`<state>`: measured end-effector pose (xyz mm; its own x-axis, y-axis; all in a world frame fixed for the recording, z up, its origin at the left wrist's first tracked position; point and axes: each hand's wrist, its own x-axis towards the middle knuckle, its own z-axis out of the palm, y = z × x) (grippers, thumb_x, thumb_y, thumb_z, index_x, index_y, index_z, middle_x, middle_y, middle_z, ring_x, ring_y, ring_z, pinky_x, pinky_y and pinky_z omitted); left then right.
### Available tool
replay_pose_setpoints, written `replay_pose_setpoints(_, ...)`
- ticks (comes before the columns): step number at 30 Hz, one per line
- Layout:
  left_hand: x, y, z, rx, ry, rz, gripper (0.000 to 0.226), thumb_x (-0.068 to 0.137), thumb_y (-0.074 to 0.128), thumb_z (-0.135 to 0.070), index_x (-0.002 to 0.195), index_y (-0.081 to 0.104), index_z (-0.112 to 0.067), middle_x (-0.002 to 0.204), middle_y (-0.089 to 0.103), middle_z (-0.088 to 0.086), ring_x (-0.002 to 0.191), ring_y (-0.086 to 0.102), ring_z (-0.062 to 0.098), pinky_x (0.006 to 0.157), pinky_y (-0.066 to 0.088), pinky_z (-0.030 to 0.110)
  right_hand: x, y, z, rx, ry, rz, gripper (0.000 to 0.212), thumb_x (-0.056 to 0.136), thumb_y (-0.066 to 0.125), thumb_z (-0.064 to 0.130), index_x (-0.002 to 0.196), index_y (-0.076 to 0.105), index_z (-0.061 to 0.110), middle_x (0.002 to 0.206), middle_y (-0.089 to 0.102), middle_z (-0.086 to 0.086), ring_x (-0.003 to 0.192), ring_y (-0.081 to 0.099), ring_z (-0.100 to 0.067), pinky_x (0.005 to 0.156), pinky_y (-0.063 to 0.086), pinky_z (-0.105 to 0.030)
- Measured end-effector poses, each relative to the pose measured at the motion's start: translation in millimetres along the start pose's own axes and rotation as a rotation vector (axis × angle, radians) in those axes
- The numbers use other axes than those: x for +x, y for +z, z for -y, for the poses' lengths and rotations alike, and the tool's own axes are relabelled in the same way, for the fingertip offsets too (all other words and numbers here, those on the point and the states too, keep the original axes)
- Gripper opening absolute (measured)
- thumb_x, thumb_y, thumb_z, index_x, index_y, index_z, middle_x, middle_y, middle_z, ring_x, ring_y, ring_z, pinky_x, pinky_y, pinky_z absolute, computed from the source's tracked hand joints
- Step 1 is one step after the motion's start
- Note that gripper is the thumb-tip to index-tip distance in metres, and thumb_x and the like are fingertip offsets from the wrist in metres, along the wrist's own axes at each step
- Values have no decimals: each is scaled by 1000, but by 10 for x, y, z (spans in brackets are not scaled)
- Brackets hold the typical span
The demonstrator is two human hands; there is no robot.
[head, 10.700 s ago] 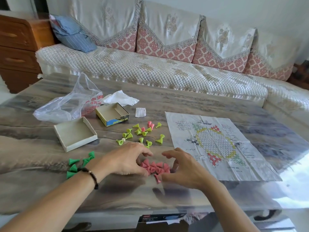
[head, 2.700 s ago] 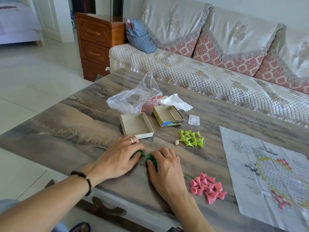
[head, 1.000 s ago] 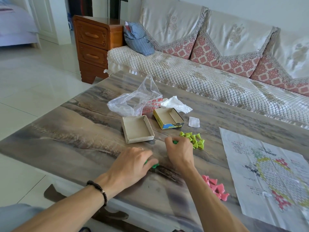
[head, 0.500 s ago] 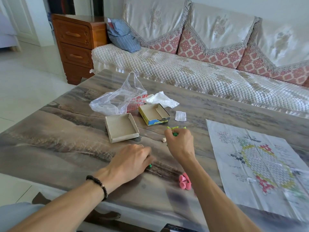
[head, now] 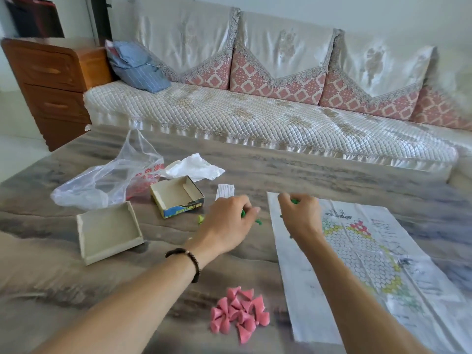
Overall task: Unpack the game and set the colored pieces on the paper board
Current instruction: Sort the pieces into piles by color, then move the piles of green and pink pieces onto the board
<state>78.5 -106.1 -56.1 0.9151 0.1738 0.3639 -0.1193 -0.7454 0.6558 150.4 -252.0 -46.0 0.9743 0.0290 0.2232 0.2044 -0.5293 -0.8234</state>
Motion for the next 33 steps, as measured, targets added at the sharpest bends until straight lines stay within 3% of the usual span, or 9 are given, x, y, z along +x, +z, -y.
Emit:
replay_pose_setpoints(3,327,407,-188,-69,-31,32,35,93,56,-32,65,52,-12,53,46,-6,51,41,10,50,28,28,388,-207,-293,80,87,-70,36,77,47,17,49,25,15,46,22,0,46,21,-18,45,23,-27)
replay_pose_setpoints(6,627,835,-328,-92,-22,44,37,92,55,-31,69,55,-3,60,55,6,57,50,22,54,36,35,737,-330,-590,152,161,-116,36,75,47,18,47,24,20,53,24,-5,50,19,-17,49,19,-30)
replay_pose_setpoints(10,914,1308,-416,-64,-36,63,35,94,52,-31,71,54,-5,59,53,4,53,47,21,51,35,33,1101,-358,-899,231,214,-112,40,77,48,19,47,22,23,51,24,-1,42,21,-16,48,18,-25)
replay_pose_setpoints(14,1081,1617,-432,-12,-68,42,34,95,52,-33,70,53,-11,60,54,0,55,48,18,48,32,32,1245,-316,-1118,211,129,-64,38,78,51,18,49,27,18,43,26,6,50,24,-16,50,23,-30)
replay_pose_setpoints(20,1178,1836,-449,-46,-158,-26,29,93,52,-25,70,53,-8,64,56,5,59,50,20,51,36,32,1286,-447,-1302,187,-26,26,28,79,52,14,63,48,-8,56,46,-9,52,46,-16,48,38,-27)
replay_pose_setpoints(23,1208,1901,-510,-145,-210,-46,26,90,52,-21,68,52,-6,67,55,2,66,50,17,55,38,30,1291,-521,-1326,210,-14,61,25,80,50,11,64,55,-8,59,56,-10,54,48,-14,51,40,-25)
replay_pose_setpoints(29,1195,1826,-596,-271,-197,45,39,97,44,-31,74,55,-2,62,52,2,60,49,14,61,44,34,1304,-616,-1339,312,36,123,29,87,49,12,61,57,0,64,58,-9,63,52,-21,62,46,-41)
replay_pose_setpoints(31,1201,1730,-563,-239,-163,106,40,100,40,-32,83,61,-2,76,62,8,71,57,18,74,49,41,1324,-691,-1329,289,22,119,30,89,48,13,63,59,4,68,60,-9,68,53,-19,67,44,-38)
replay_pose_setpoints(33,1218,1604,-487,-92,-99,146,38,102,35,-27,92,64,-4,95,65,4,86,58,17,79,45,34,1359,-776,-1335,173,2,127,28,91,49,16,73,65,3,77,67,-13,73,57,-22,70,48,-37)
